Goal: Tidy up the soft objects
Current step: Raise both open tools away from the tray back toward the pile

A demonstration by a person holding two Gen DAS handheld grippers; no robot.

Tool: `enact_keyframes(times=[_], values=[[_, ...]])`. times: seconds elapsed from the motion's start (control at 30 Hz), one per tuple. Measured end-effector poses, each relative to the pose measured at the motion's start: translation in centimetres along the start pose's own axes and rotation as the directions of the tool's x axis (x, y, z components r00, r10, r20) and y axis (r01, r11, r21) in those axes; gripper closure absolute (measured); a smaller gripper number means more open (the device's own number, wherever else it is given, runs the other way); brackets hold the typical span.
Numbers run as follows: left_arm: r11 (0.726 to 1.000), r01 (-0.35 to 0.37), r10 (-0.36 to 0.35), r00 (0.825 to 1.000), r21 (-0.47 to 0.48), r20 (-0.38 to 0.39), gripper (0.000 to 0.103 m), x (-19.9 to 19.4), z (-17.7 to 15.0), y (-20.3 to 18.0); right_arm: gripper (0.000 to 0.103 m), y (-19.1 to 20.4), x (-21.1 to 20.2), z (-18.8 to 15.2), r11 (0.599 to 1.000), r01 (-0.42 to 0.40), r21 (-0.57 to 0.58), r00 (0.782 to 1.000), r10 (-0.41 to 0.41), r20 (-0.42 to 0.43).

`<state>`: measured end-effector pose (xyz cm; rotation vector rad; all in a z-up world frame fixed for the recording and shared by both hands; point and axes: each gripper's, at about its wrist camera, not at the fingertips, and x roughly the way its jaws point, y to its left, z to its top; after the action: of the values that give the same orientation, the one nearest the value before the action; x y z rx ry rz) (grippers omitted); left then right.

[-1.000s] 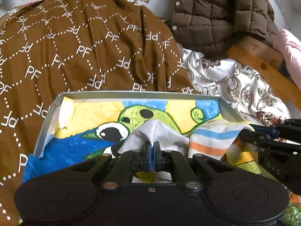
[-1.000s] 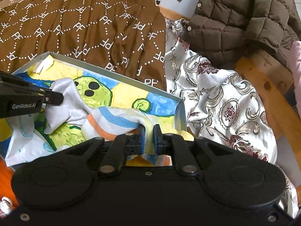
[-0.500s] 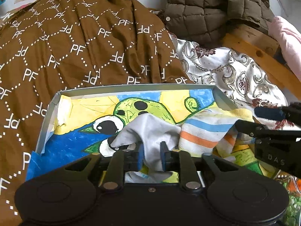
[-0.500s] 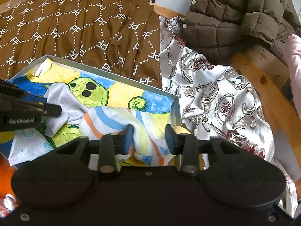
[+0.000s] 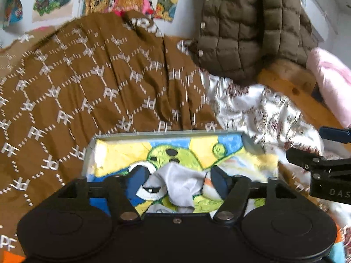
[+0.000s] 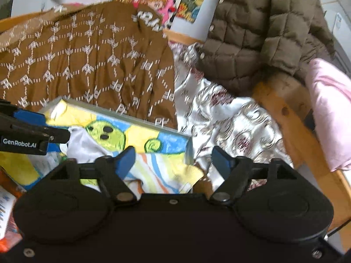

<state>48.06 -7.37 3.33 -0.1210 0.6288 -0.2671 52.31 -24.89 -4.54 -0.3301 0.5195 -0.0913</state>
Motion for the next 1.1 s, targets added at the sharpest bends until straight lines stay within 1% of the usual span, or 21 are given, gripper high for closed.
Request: enact_keyframes(times=[0.07, 0.1, 0.13, 0.17, 0.27, 0.33, 0.37, 0.57, 0.73, 0.8, 0.9, 1.1], values=[[1.000, 0.001, 0.000, 0.999, -0.009, 0.038, 0.023, -1.7, 0.6, -0.1, 0.024, -0.6, -1.8, 0.8, 1.000, 0.001, 0.009, 1.000, -0.001, 0.026], [1.000, 0.000, 0.001, 0.998, -0.014, 0.061, 0.022, -2.7, 0.9, -0.2, 0.019, -0.8, -2.8, 1.2, 1.000, 0.001, 0.014, 0.999, -0.001, 0.040], [1.000, -0.001, 0.003, 0.997, -0.019, 0.083, 0.018, -3.7, 1.1, -0.2, 0.015, -1.2, -3.9, 1.5, 1.000, 0.003, 0.020, 0.998, -0.004, 0.058], [1.000, -0.001, 0.003, 0.995, -0.023, 0.101, 0.014, -4.5, 1.3, -0.2, 0.013, -1.4, -4.8, 1.8, 1.000, 0.005, 0.026, 0.997, -0.007, 0.072], [0.999, 0.004, 0.002, 0.985, -0.031, 0.173, 0.006, -7.3, 1.9, -0.4, 0.007, -2.3, -8.3, 3.0, 0.999, 0.008, 0.036, 0.992, -0.012, 0.122], [1.000, 0.004, 0.003, 0.976, -0.031, 0.216, 0.002, -9.3, 2.2, -0.5, 0.002, -2.6, -10.4, 3.6, 0.999, 0.006, 0.037, 0.988, -0.012, 0.151], [1.000, 0.006, 0.001, 0.973, -0.029, 0.231, 0.001, -10.1, 2.4, -0.6, 0.001, -2.8, -11.4, 3.8, 0.999, 0.006, 0.038, 0.986, -0.013, 0.166], [0.999, 0.003, 0.008, 0.952, -0.034, 0.307, 0.001, -15.3, 2.9, -1.5, 0.001, -3.6, -18.4, 5.5, 0.999, -0.001, 0.038, 0.966, -0.009, 0.260], [1.000, -0.005, 0.015, 0.923, -0.027, 0.383, 0.001, -20.3, 2.6, -2.8, 0.001, -4.1, -24.2, 6.0, 0.999, -0.012, 0.039, 0.945, -0.002, 0.328], [1.000, -0.007, 0.014, 0.913, -0.019, 0.407, 0.001, -22.3, 2.2, -3.4, 0.001, -4.2, -26.5, 6.0, 0.999, -0.009, 0.033, 0.934, -0.003, 0.357], [1.000, -0.005, 0.004, 0.903, 0.001, 0.430, 0.001, -25.2, 1.3, -4.3, 0.001, -4.6, -29.9, 6.1, 1.000, -0.008, 0.030, 0.917, -0.005, 0.399], [1.000, 0.000, -0.012, 0.875, 0.026, 0.484, 0.001, -30.6, -1.3, -6.1, 0.001, -5.4, -36.3, 4.8, 1.000, -0.014, 0.028, 0.891, 0.000, 0.454]])
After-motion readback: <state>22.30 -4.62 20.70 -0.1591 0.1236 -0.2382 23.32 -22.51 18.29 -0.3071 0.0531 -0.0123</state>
